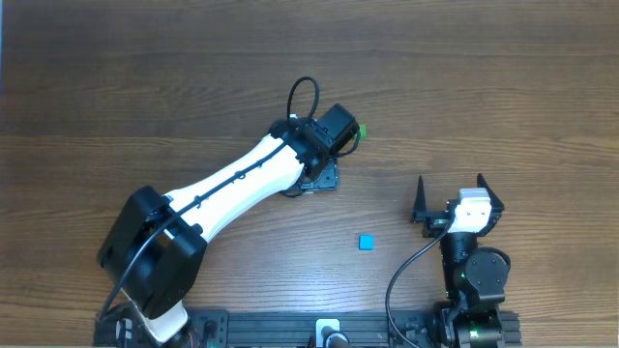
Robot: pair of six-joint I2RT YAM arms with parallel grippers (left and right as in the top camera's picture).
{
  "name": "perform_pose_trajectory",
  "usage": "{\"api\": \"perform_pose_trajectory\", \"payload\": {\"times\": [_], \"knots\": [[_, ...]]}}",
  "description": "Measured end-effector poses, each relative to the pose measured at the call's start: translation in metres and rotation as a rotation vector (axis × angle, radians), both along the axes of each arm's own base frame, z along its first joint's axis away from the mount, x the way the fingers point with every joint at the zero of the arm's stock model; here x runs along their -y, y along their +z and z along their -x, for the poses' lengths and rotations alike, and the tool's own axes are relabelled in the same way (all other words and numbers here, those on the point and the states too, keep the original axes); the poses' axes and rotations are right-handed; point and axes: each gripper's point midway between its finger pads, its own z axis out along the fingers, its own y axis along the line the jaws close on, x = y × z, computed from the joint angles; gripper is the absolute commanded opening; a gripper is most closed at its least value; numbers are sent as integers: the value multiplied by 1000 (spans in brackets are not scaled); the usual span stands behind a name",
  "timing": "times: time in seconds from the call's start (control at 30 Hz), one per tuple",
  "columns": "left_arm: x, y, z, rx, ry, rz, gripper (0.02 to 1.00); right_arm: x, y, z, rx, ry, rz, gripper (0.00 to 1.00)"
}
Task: Stack Cubes
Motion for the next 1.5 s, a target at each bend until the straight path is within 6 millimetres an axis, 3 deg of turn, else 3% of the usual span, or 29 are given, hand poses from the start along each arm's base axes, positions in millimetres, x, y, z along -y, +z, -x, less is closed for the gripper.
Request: {"api": "perform_pose_trajectory", "payload": {"times": [0.07,0.2,0.27,0.4,0.5,0.6,0.8,1.0,1.17,1.5], "knots": [[-1,1,-1,7,-1,-5,991,0,0,0,0,0,0,991],[1,18,-9,71,2,22,996,0,0,0,0,0,0,991],[1,43,-16,145,9,57,998,0,0,0,0,0,0,993],[-13,117,-24,346,44,137,998,0,0,0,0,0,1,993],[-37,171,-28,485,99,198,998,0,0,0,0,0,0,993],[-70,203,-37,569,170,228,985,0,0,0,0,0,0,993],[-132,245,-57,723,251,246,987,0,0,0,0,0,0,993],[-180,284,-45,939,247,296,985,0,0,0,0,0,0,993],[-203,282,-20,1113,178,323,989,0,0,0,0,0,0,993],[-211,211,26,1255,-46,237,982,0,0,0,0,0,1,991]]}}
